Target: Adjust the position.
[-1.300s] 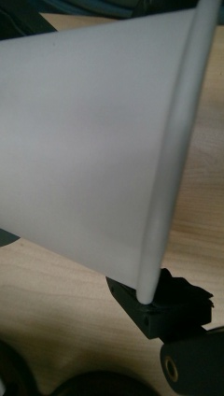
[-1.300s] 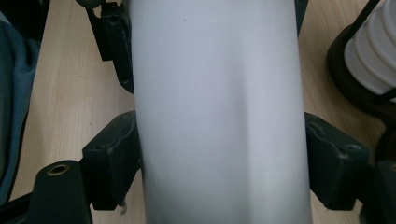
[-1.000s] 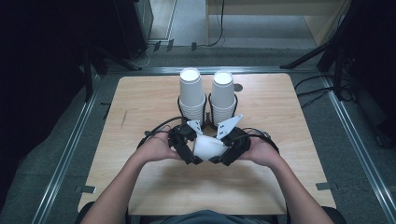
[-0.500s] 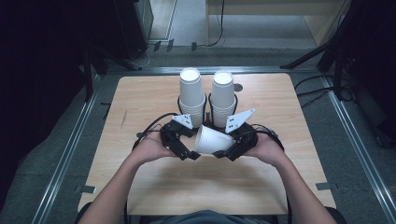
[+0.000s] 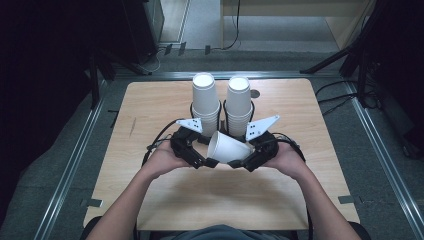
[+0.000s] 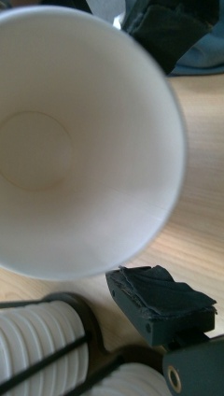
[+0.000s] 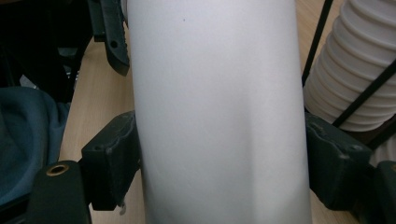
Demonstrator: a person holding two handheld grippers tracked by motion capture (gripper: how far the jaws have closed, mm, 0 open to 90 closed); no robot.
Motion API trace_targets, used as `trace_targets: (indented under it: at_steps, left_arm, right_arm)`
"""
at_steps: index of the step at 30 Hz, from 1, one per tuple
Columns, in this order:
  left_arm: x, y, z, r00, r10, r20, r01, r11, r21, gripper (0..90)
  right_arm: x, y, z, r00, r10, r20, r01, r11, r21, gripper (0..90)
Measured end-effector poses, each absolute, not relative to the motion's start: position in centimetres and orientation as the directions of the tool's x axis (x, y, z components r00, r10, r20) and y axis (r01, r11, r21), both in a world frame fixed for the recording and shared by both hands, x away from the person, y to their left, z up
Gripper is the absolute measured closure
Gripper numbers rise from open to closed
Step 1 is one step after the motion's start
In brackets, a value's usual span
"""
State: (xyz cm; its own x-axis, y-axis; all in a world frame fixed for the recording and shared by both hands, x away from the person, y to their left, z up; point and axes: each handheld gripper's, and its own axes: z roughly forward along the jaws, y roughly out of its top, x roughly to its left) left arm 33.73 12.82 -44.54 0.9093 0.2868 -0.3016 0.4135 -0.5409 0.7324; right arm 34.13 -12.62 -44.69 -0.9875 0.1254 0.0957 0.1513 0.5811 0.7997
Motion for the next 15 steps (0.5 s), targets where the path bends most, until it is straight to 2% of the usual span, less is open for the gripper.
trace_targets:
  at_steps: [10,15]
  left_arm:
    - [33.8,12.5,-44.8,0.893,0.288,-0.346,0.449,-0.522,0.725,5.2]
    - [33.7,12.3,-44.7,0.902,0.285,-0.325,0.431,-0.534,0.728,6.3]
  right_arm:
    - [33.9,-11.6,-45.1,-0.990,0.101,0.095,0.136,0.590,0.796,20.4]
    - [33.8,-11.1,-45.2,-0.992,0.091,0.090,0.126,0.597,0.792,20.5]
